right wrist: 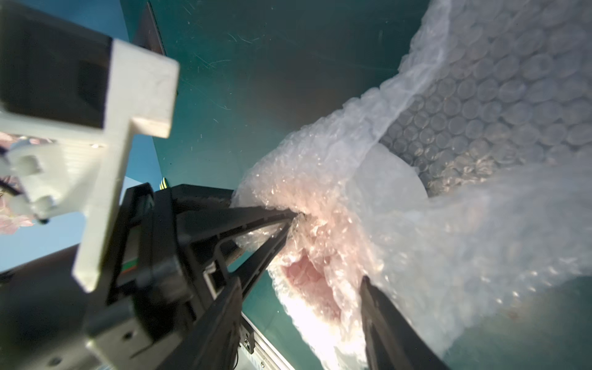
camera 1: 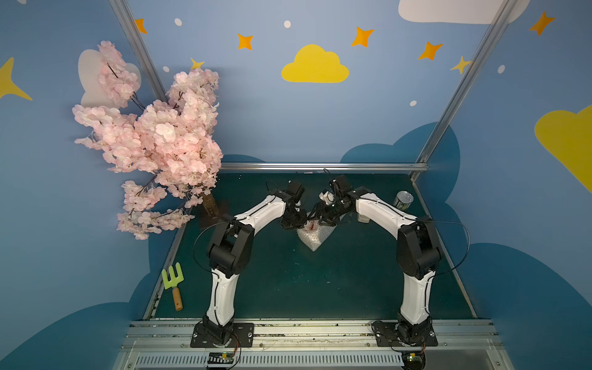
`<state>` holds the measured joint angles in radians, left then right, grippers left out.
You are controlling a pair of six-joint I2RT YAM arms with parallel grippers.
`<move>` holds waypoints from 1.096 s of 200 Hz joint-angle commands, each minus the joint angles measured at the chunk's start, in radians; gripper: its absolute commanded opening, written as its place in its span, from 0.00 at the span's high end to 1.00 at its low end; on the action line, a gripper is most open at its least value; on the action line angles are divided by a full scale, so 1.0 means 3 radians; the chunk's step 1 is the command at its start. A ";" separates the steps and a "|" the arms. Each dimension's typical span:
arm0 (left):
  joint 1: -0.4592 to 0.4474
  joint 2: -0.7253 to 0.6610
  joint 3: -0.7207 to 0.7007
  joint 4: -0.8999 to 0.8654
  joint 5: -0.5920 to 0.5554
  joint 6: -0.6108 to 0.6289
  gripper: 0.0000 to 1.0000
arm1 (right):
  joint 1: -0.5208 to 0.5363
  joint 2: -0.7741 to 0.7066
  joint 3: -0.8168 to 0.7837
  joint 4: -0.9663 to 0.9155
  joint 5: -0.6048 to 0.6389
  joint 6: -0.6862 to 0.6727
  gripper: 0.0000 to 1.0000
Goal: Wrap mugs in bubble wrap
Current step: Wrap the mug in bubble wrap.
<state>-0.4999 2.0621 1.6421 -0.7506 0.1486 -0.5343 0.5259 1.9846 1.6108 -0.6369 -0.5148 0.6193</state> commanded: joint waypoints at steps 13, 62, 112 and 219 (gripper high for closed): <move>-0.0005 0.0169 -0.0004 -0.0218 -0.0076 0.0062 0.89 | -0.0080 -0.0097 0.0055 -0.0280 0.0023 -0.0097 0.37; -0.0012 0.0188 0.0076 -0.0294 -0.0127 0.0092 0.90 | -0.0105 -0.0114 0.0268 -0.0504 0.0113 -0.0280 0.31; -0.0036 0.0235 0.0191 -0.0375 -0.0177 0.0120 0.90 | -0.0296 -0.0271 0.0201 -0.0557 0.0311 -0.0277 0.30; -0.0104 0.0273 0.0274 -0.0448 -0.0250 0.0155 0.90 | -0.1011 0.0600 0.0216 0.0102 0.0444 -0.0054 0.30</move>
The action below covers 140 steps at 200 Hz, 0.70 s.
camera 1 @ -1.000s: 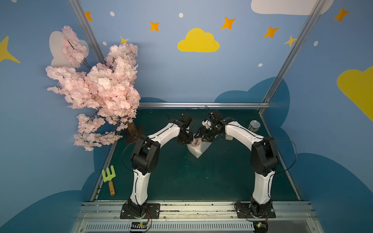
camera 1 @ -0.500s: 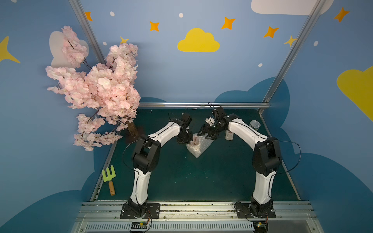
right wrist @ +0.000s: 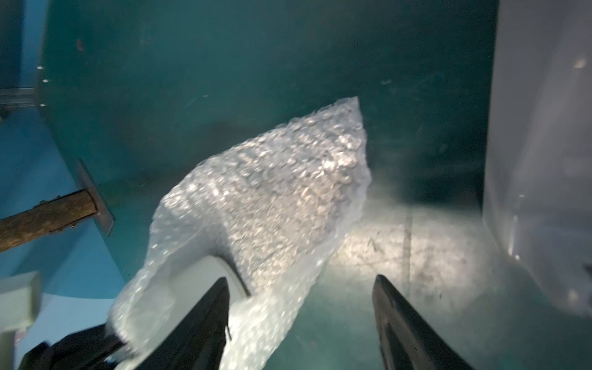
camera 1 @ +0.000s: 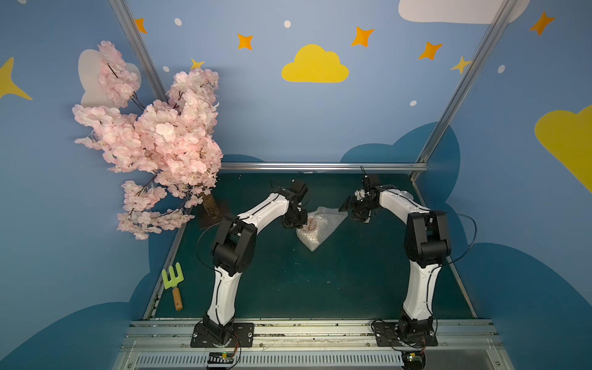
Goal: Wrap mugs in bubble wrap
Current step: Wrap the mug in bubble wrap.
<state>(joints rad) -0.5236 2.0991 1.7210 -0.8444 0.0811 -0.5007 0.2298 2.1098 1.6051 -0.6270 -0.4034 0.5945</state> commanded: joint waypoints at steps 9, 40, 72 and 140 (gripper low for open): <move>-0.0034 0.0152 0.0023 -0.0140 -0.0027 0.0045 0.90 | -0.0030 0.0252 0.0301 0.0039 0.0095 0.0010 0.30; -0.0039 0.0171 0.0044 -0.0150 -0.0041 0.0043 0.90 | -0.0044 0.0424 0.0369 0.0031 0.0221 -0.0003 0.32; -0.0044 0.0178 0.0057 -0.0159 -0.0044 0.0045 0.90 | -0.0076 0.0526 0.0394 0.0172 0.0242 0.0033 0.43; -0.0064 0.0185 0.0059 -0.0177 -0.0070 0.0043 0.90 | -0.0074 0.0591 0.0397 0.0278 0.0043 0.0042 0.63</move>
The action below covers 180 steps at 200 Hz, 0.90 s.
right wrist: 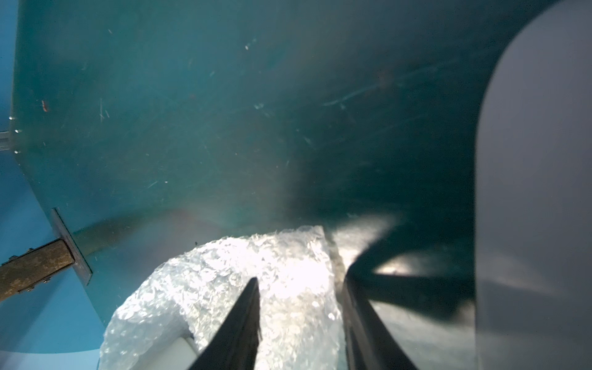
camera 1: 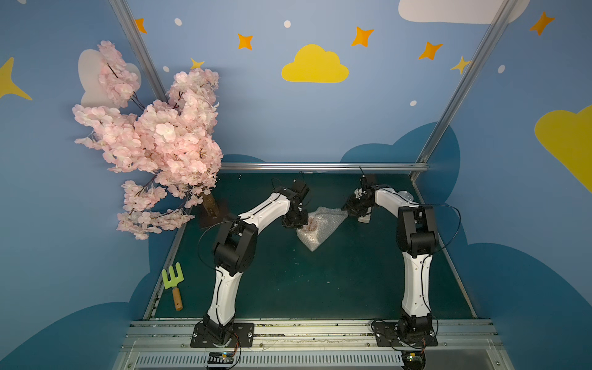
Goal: Wrap mugs in bubble wrap
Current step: Wrap the mug in bubble wrap.
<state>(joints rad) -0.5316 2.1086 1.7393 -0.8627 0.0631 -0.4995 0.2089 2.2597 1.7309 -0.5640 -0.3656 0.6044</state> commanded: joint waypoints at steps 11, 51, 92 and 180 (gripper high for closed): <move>-0.0043 0.0151 -0.0011 -0.0115 -0.0014 0.0040 0.90 | 0.0007 0.0097 -0.0032 0.0101 -0.0109 0.0021 0.67; -0.0053 0.0145 -0.0035 -0.0106 -0.0033 0.0054 0.90 | 0.0012 0.0035 -0.0118 0.0291 -0.0193 0.0085 0.96; -0.0053 0.0163 0.0019 -0.0136 -0.0054 0.0071 0.90 | 0.0009 -0.0384 -0.0482 0.0717 -0.0371 0.0217 1.00; -0.0053 0.0166 0.0024 -0.0154 -0.0074 0.0066 0.90 | 0.0018 -0.1037 -0.0852 0.0825 -0.0630 0.0127 1.00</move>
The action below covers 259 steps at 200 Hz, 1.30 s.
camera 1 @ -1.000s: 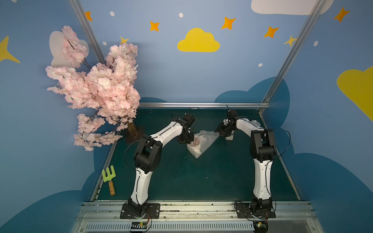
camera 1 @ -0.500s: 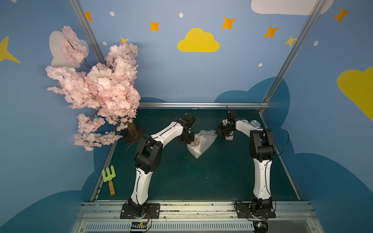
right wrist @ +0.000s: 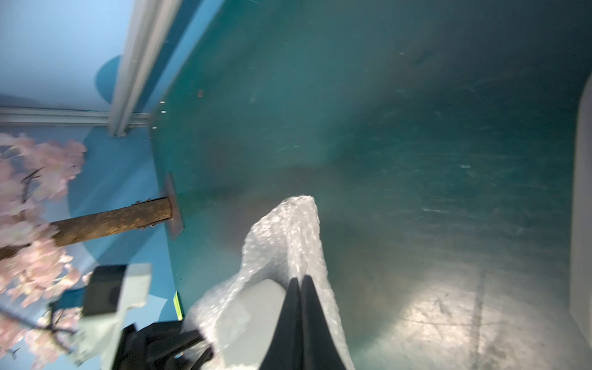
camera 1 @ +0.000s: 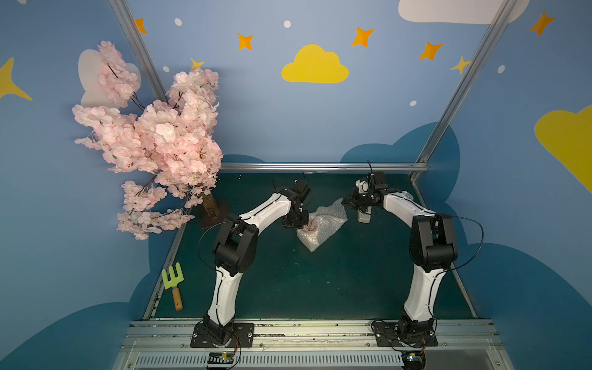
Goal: Wrap mugs in bubble wrap
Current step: Wrap the mug in bubble wrap.
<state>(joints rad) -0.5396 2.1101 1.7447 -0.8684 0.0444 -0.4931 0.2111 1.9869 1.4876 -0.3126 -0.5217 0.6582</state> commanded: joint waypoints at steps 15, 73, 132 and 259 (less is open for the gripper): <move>-0.0027 0.0159 0.0013 -0.0141 -0.0020 0.0044 0.90 | 0.0011 -0.0182 -0.0029 -0.0027 -0.0244 -0.0096 1.00; -0.0032 0.0219 0.0118 -0.0173 0.0000 0.0037 0.90 | 0.0128 -0.0294 -0.0239 0.0325 -0.1163 0.0016 1.00; -0.0052 0.0272 0.0169 -0.0179 0.0024 0.0007 0.90 | 0.0406 -0.0314 -0.0402 0.0408 -0.1667 0.0003 1.00; -0.0063 0.0279 0.0208 -0.0134 0.0037 -0.0089 0.92 | 0.0796 0.0176 -0.0235 -0.0717 -0.0956 -0.0424 1.00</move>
<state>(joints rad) -0.5468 2.1468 1.8080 -0.9173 0.0372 -0.5030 0.4423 2.0117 1.3800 -0.3656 -0.9184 0.6136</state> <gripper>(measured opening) 0.131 0.045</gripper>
